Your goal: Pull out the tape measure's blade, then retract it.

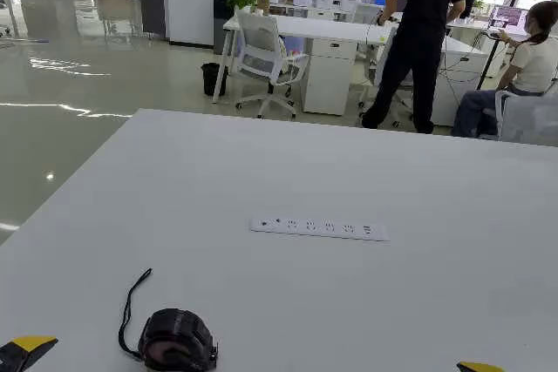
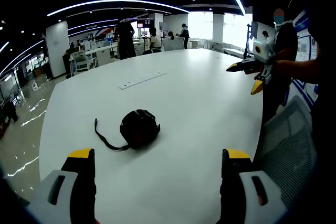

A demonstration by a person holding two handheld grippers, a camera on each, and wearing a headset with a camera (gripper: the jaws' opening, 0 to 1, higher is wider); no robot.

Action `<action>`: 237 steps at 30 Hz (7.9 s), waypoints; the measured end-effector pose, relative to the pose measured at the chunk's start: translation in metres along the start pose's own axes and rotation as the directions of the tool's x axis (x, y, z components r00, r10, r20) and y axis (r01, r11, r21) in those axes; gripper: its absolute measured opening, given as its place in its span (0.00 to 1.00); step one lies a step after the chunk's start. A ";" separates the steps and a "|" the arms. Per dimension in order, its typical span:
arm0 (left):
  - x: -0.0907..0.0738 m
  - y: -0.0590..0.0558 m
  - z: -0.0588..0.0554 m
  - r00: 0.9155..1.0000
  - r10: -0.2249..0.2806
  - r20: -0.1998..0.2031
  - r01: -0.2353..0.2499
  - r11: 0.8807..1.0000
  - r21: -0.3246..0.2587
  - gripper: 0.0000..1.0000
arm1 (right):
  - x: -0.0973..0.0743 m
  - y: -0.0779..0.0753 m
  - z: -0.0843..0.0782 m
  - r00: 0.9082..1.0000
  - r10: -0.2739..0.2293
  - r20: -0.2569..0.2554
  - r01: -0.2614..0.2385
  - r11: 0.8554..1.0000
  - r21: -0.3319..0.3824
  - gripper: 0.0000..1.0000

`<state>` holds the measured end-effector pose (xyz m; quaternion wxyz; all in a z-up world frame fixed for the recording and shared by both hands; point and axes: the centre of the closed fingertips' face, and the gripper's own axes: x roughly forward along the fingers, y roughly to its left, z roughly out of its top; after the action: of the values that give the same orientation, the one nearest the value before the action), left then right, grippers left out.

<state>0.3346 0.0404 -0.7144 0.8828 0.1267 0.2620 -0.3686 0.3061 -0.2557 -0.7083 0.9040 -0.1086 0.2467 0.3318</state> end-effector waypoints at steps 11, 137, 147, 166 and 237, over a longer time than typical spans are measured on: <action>0.000 0.000 0.001 1.000 0.000 0.002 0.000 1.000 0.001 0.99 | 0.000 -0.001 0.001 1.000 -0.002 0.006 0.002 1.000 0.004 1.00; 0.112 0.068 -0.010 0.898 -0.264 -0.351 0.404 0.809 0.427 0.55 | 0.207 0.026 0.046 0.871 0.448 -0.203 -0.491 0.774 -0.400 0.55; 0.120 0.063 -0.010 0.887 -0.283 -0.365 0.434 0.781 0.449 0.51 | 0.223 0.041 0.040 0.854 0.470 -0.225 -0.520 0.750 -0.409 0.49; 0.138 0.053 -0.016 0.851 -0.317 -0.419 0.503 0.722 0.475 0.43 | 0.252 0.067 0.031 0.830 0.498 -0.251 -0.558 0.734 -0.387 0.37; 0.145 0.052 -0.032 0.799 -0.339 -0.496 0.559 0.724 0.405 0.29 | 0.266 0.077 0.021 0.795 0.525 -0.305 -0.607 0.698 -0.381 0.12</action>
<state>0.4455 0.0050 -0.8199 0.6224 0.3679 0.3415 -0.6005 0.4390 -0.0448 -0.8312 0.6800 -0.2662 0.2595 0.6320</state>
